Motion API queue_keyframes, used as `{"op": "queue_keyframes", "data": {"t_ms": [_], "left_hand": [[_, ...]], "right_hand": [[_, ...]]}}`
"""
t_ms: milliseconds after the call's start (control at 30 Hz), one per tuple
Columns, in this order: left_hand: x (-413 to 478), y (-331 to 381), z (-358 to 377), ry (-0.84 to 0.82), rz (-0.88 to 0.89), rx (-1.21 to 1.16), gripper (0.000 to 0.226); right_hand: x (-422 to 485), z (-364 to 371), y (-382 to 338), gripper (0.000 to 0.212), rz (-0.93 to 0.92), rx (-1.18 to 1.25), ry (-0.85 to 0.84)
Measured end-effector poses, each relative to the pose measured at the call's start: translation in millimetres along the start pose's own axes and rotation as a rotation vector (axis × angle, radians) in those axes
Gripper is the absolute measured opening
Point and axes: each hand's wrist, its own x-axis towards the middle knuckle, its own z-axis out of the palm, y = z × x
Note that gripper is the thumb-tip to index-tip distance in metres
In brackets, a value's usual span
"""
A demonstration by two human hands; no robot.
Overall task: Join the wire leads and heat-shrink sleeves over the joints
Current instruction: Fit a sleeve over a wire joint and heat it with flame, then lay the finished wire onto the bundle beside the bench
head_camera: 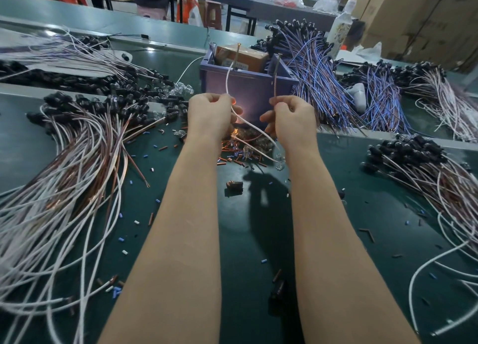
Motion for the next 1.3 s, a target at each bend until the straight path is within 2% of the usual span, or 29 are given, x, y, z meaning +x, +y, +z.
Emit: {"op": "queue_keyframes", "data": {"t_ms": [100, 233, 333, 400, 467, 567, 667, 867, 1000, 1133, 1200, 1300], "left_hand": [[1.2, -1.6, 1.5, -0.085, -0.116, 0.019, 0.022], [-0.4, -7.8, 0.7, -0.204, -0.165, 0.242, 0.023], [-0.7, -10.0, -0.3, -0.246, -0.172, 0.342, 0.023], [0.4, -9.5, -0.2, -0.268, -0.189, 0.350, 0.023], [0.7, -10.7, -0.9, -0.271, -0.198, 0.406, 0.022], [0.7, -15.1, -1.7, -0.259, -0.203, 0.488, 0.020], [-0.7, -18.3, 2.4, -0.252, -0.220, 0.402, 0.020], [-2.0, -17.8, 6.9, -0.265, -0.193, 0.168, 0.022], [5.5, -16.1, 3.6, -0.210, -0.034, 0.221, 0.025], [2.5, 0.8, 6.6, -0.074, 0.239, 0.300, 0.025], [-3.4, 13.1, 10.8, 0.002, 0.311, 0.215, 0.026], [-12.6, 30.3, 25.4, 0.037, 0.304, -0.029, 0.028]], "right_hand": [[-1.3, -4.0, -0.5, 0.026, 0.088, -0.103, -0.080], [-4.0, -7.9, 5.4, 0.017, 0.116, -0.648, -0.263], [-3.9, -3.3, 10.0, 0.034, 0.205, -0.803, -0.347], [-3.2, -0.7, 11.5, 0.036, 0.204, -0.855, -0.348], [-2.6, -0.8, 11.8, 0.028, 0.176, -0.827, -0.323], [-2.8, -4.4, 7.5, 0.008, 0.117, -0.590, -0.271], [-2.5, -7.1, 2.2, 0.020, 0.049, -0.339, -0.223], [-4.7, -4.8, 0.5, 0.016, -0.008, -0.269, -0.269], [-4.3, -6.2, -4.6, 0.007, -0.033, -0.219, -0.284], [-7.0, -12.1, -18.5, 0.009, -0.039, -0.119, -0.332], [-11.2, -23.0, -27.8, 0.018, -0.039, -0.094, -0.395], [-18.9, -57.6, -47.0, 0.020, -0.021, -0.163, -0.427]]}}
